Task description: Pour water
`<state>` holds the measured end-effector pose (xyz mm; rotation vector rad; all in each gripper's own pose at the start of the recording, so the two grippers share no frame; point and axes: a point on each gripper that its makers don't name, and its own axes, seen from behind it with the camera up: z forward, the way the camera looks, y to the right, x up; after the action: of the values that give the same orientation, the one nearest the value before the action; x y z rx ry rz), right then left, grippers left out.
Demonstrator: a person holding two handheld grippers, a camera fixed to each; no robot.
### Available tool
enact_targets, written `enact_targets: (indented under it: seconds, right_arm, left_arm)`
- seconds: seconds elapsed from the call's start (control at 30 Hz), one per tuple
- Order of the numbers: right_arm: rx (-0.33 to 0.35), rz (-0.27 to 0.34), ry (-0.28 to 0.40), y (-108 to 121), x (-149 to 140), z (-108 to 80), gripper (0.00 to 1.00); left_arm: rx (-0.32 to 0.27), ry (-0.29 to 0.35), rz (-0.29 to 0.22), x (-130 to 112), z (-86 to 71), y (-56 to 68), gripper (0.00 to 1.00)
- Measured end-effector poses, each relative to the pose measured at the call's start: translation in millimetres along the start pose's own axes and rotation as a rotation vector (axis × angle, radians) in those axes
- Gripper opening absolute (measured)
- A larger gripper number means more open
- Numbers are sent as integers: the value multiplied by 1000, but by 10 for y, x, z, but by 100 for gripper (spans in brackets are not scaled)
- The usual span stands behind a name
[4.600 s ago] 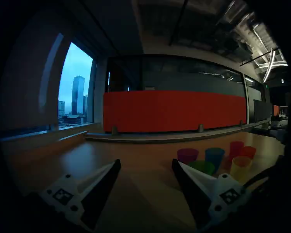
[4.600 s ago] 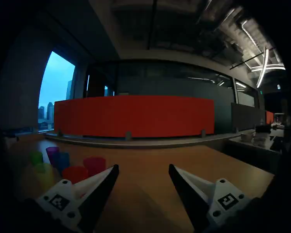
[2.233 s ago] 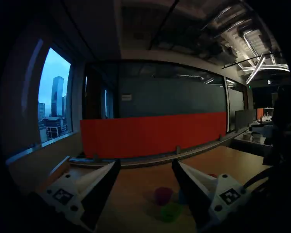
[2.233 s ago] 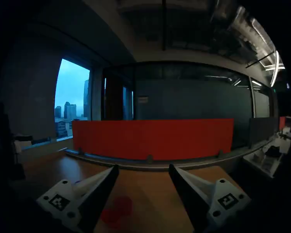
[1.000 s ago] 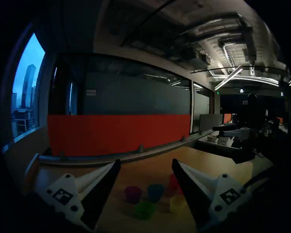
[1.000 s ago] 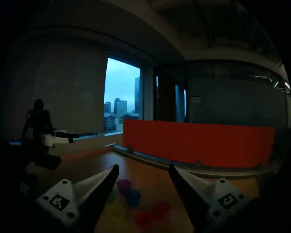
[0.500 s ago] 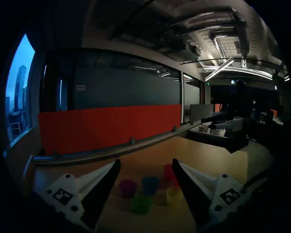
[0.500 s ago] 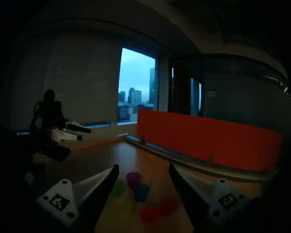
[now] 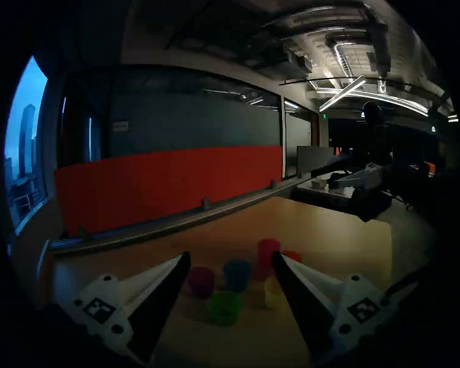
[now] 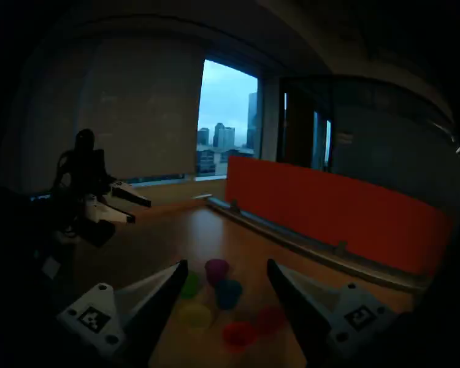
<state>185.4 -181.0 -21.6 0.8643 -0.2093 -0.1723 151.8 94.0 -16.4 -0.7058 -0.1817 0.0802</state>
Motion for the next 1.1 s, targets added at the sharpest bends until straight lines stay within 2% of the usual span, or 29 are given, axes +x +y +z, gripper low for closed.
enact_targets:
  seconds: [0.4, 1.1]
  right_arm:
    - [43, -48, -61, -58, -191, 241, 99]
    - [85, -66, -163, 9, -621, 690, 99]
  left_arm:
    - [-2, -52, -1, -279, 127, -59, 98]
    - [-45, -169, 12, -889, 417, -45, 97]
